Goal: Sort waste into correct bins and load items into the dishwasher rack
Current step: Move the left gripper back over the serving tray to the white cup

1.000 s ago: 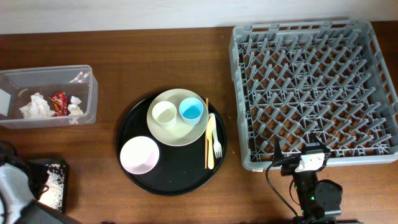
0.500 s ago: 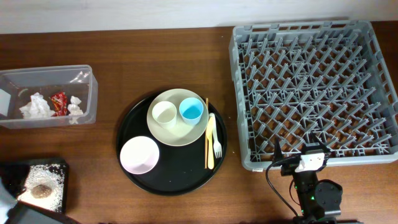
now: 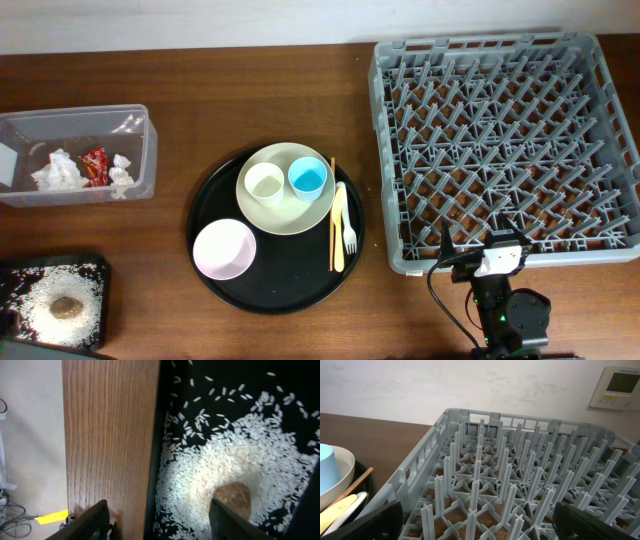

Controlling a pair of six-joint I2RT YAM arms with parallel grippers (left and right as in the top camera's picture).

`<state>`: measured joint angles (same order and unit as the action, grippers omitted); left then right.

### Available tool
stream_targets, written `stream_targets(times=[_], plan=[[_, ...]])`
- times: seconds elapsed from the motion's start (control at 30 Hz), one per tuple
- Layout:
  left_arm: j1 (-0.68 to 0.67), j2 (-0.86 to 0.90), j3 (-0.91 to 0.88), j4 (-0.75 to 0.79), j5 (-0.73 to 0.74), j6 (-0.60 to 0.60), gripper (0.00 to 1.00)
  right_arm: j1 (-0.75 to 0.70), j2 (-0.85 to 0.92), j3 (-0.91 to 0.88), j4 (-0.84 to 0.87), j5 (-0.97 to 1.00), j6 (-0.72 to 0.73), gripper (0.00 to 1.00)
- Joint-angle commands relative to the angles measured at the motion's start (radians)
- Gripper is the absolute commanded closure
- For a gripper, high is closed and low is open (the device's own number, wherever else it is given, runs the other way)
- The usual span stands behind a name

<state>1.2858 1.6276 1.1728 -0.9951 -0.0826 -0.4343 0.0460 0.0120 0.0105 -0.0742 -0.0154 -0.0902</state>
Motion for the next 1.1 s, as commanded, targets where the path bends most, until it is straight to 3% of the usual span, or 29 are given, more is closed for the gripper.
stream_targets(times=[0.0, 0.17, 0.33, 0.47, 0.6, 0.67, 1.07], plan=[[0.026, 0.043, 0.004, 0.024, -0.019, -0.006, 0.40, 0.006, -0.006, -0.005, -0.005, 0.002, -0.007, 0.02], [0.026, 0.065, 0.003, 0.074, -0.019, -0.006, 0.42, 0.006, -0.006, -0.005, -0.005, 0.002, -0.007, 0.02], [0.026, 0.143, 0.002, 0.093, 0.010, -0.006, 0.58, 0.006, -0.006, -0.005, -0.005, 0.002, -0.007, 0.02], [0.026, 0.200, 0.002, 0.105, 0.062, -0.006, 0.59, 0.006, -0.006, -0.005, -0.005, 0.002, -0.007, 0.02], [0.026, 0.208, 0.002, 0.120, 0.085, -0.006, 0.80, 0.006, -0.006, -0.005, -0.005, 0.002, -0.007, 0.02], [0.026, 0.208, 0.002, 0.126, 0.105, -0.006, 0.86, 0.006, -0.006, -0.005, -0.005, 0.002, -0.007, 0.02], [-0.091, 0.208, 0.002, 0.162, 0.169, -0.005, 0.85, 0.006, -0.006, -0.005, -0.005, 0.002, -0.007, 0.02]])
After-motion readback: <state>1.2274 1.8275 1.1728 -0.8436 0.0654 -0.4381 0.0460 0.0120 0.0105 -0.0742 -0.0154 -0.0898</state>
